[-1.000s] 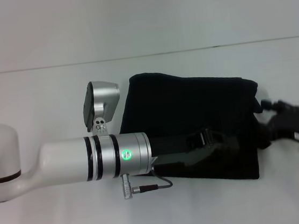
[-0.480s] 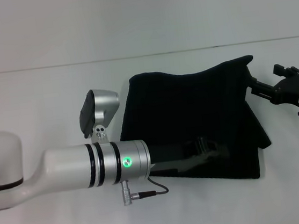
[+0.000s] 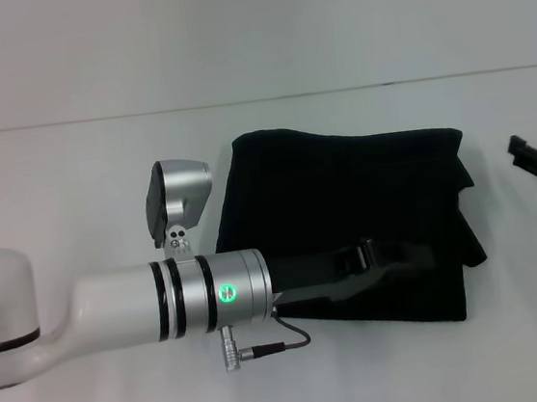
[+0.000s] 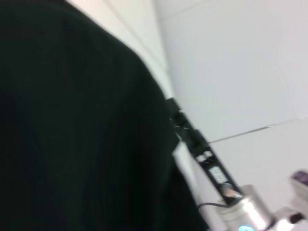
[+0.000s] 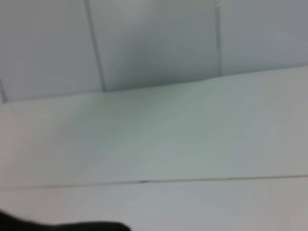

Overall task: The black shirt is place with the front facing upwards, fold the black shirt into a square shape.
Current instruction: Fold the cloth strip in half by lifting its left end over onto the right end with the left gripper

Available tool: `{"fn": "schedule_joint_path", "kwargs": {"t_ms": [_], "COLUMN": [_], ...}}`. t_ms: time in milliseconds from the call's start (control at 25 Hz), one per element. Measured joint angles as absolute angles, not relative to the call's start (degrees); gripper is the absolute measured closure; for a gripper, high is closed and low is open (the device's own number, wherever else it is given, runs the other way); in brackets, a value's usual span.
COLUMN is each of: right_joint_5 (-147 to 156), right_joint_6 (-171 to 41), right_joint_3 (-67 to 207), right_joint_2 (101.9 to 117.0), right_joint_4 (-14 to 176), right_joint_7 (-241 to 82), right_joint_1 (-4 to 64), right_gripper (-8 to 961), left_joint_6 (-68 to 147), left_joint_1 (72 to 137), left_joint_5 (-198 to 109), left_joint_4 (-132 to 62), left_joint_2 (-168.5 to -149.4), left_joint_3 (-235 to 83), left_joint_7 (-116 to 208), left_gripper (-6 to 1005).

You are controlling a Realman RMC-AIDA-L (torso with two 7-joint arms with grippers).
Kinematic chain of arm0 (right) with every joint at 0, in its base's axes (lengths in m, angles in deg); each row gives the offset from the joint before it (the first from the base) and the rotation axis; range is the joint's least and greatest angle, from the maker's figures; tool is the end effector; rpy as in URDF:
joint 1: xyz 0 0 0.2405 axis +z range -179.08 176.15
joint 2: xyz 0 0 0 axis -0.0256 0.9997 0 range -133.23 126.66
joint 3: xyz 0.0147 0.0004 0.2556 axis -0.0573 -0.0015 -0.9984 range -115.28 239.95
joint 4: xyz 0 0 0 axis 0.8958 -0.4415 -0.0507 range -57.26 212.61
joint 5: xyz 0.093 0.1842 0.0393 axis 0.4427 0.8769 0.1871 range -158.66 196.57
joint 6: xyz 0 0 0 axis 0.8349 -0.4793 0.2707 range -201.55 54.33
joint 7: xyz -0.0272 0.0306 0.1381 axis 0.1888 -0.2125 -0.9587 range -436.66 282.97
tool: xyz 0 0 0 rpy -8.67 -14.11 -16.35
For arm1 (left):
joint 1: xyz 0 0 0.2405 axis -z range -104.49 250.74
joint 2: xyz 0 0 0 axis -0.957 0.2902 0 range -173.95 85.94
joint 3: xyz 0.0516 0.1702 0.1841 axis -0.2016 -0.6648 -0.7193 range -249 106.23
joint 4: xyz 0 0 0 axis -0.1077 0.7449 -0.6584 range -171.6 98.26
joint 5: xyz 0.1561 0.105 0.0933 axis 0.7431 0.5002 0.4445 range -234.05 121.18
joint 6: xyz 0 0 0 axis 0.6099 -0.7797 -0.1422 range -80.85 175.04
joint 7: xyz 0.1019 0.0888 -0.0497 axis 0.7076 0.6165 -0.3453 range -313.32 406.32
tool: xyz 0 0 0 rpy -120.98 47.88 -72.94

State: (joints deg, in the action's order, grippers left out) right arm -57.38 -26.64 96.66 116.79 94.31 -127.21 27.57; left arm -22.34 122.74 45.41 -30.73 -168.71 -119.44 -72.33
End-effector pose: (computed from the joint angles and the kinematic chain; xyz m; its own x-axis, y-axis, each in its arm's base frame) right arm 0.3554 0.3663 -0.0021 0.6185 -0.3240 -0.7159 -0.7853 -0.2216 -0.5782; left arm -0.1727 0.3386 -0.1354 0.1199 0.9459 0.3014 0.8736 -0.2448 0.4207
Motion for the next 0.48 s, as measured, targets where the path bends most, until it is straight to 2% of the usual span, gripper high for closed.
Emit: {"fn": "schedule_joint_path", "kwargs": {"t_ms": [240,320,480], "right_joint_5": [-56.81,-56.96,-59.64], "right_joint_6": [-19.83,-16.03,-4.78], "right_joint_3": [93.29,93.36,96.08], "right_joint_2": [116.77,116.78,116.69], "right_joint_4": [93.97,93.77,92.68], "right_joint_7": [-127.20,-127.21,-125.95], "right_joint_1": [25.19,24.18,22.87], "right_gripper": [88,88,88], "left_joint_6": [-28.56,-32.33,-37.45], "left_joint_1": [122.40,121.04,115.05], "left_joint_5": [44.43,44.40,44.05], "left_joint_4": [-30.77,-28.27,-18.78], "left_joint_2": [-168.66,-168.49,-168.22], "left_joint_3": [-119.66,-119.65,-119.19], "left_joint_7": [-71.53,-71.40,-70.70], "left_gripper": [766,537,450]}}
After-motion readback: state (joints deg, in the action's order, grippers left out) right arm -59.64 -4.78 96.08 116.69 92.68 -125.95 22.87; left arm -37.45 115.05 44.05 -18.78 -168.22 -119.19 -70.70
